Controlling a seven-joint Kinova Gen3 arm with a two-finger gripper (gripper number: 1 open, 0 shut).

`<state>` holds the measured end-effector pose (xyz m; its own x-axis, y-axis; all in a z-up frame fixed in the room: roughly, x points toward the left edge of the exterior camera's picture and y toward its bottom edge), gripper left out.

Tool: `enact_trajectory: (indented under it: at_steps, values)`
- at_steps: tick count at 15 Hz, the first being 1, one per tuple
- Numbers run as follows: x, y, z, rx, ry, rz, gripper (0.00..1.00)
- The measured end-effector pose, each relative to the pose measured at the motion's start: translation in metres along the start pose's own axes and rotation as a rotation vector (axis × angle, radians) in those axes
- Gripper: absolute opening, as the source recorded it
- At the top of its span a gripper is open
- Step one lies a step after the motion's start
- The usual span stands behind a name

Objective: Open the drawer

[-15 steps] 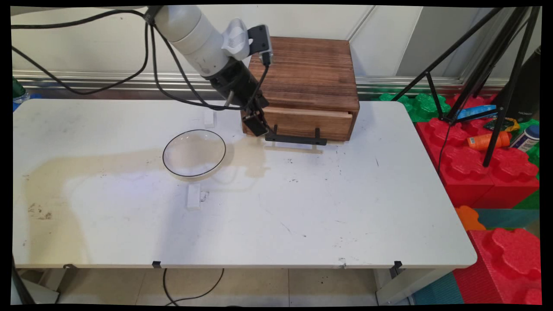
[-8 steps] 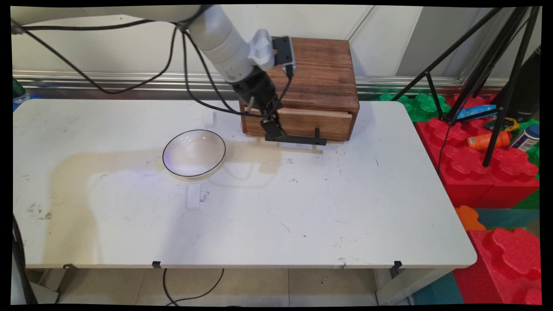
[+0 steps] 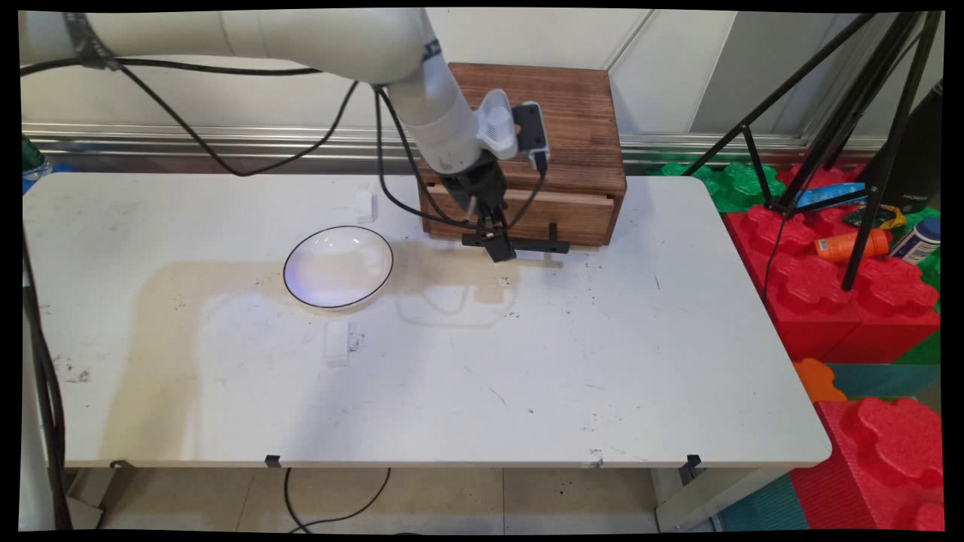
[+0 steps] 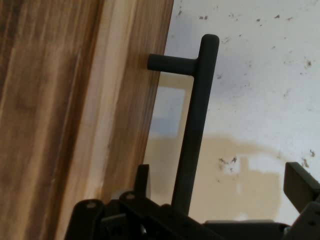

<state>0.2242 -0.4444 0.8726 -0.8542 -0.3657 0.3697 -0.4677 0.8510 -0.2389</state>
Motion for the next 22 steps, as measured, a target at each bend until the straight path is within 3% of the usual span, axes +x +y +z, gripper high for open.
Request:
enact_trajectory:
  at_steps: [14,22]
  values:
    - [0.02,0.014,0.065,-0.018,-0.073,-0.059,1.0]
    - [0.023,0.034,0.066,-0.031,-0.095,-0.082,1.0]
